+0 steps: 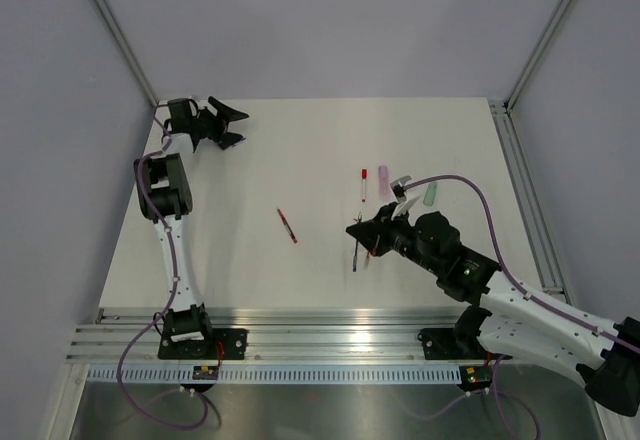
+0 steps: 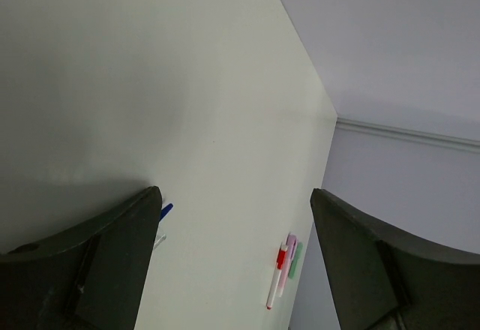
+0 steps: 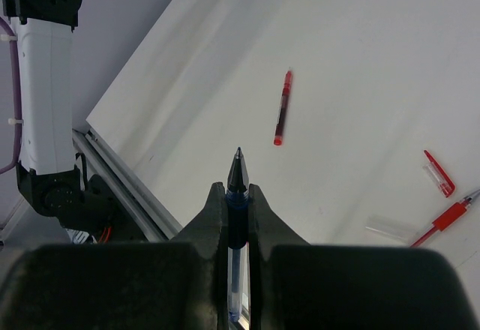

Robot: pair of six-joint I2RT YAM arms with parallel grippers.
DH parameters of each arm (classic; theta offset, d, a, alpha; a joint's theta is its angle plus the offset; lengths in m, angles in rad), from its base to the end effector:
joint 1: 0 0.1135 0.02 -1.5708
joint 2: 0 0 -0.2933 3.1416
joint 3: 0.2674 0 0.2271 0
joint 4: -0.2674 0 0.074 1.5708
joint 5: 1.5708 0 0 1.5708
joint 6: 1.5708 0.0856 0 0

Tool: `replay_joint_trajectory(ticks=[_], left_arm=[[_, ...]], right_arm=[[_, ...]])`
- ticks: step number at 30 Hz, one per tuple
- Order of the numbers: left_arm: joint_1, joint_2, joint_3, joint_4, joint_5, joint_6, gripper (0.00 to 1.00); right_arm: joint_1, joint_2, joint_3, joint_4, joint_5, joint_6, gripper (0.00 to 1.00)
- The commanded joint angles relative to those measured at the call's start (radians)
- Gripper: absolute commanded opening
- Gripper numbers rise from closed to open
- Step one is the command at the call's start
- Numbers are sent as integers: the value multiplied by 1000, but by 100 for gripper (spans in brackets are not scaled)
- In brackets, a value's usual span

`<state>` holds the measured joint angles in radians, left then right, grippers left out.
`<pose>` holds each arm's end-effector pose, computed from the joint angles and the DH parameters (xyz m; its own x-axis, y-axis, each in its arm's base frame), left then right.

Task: Insert the pens into the pen caps
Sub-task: Move the pen cap to the center of the board.

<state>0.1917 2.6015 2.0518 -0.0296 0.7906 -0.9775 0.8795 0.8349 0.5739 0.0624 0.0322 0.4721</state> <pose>0.6025 0.0550 0.1276 -0.6735 -0.7248 -0.1453 -0.1940 0.3630 -0.9114 0.1339 0.1574 0.3009 -0.4530 0.1655 -0.8760 -0.6107 0.6583 0.4402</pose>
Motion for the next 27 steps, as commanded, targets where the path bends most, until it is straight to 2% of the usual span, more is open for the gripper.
replay_joint_trajectory(ticks=[1, 4, 11, 18, 27], left_arm=[[-32, -61, -53, -49, 22, 37, 84], [-37, -98, -102, -47, 15, 56, 84], [-37, -234, -333, -35, 1, 102, 84], [-44, -363, -574, 95, -5, 94, 84], [-87, -451, -683, 142, -5, 86, 84]], right_arm=[[-8, -33, -11, 10, -12, 19, 0], [-10, -52, -23, 5, -8, 25, 0], [-10, -62, -37, 8, 5, 23, 0], [-10, -56, -55, 42, -17, 31, 0], [-10, -45, -86, 65, -28, 57, 0]])
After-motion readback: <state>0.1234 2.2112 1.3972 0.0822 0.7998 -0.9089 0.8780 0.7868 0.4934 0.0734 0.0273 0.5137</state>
